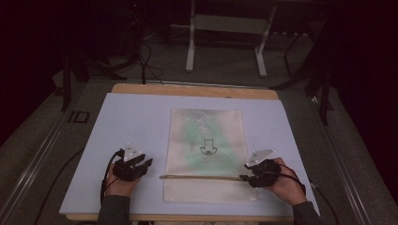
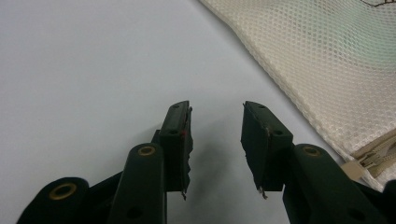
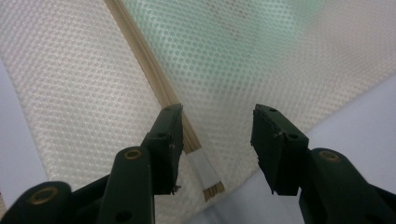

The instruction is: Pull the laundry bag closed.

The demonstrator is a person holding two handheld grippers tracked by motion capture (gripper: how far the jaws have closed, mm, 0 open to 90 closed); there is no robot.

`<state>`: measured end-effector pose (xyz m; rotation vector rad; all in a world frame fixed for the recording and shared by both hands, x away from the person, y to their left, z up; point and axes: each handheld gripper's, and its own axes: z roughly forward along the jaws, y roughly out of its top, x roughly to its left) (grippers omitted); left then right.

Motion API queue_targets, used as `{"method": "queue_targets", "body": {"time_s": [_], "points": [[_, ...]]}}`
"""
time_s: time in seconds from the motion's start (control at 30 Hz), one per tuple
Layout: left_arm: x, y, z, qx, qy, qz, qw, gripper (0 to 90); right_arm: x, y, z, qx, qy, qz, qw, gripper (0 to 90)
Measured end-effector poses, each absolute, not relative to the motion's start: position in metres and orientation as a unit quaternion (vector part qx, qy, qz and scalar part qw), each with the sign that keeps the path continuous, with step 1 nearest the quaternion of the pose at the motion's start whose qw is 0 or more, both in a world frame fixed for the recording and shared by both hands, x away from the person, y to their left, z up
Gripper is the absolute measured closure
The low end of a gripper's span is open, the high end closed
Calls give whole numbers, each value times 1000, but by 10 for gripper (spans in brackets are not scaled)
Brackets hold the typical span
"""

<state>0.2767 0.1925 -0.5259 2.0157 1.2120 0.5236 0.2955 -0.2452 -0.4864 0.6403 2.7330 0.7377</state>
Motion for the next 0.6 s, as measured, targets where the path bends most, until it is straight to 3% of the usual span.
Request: {"method": "queue_targets", "body": {"time_s": [0.6], "points": [[276, 192, -526, 782, 468, 203, 358, 619, 299, -224, -485, 192, 942, 254, 110, 539]]}}
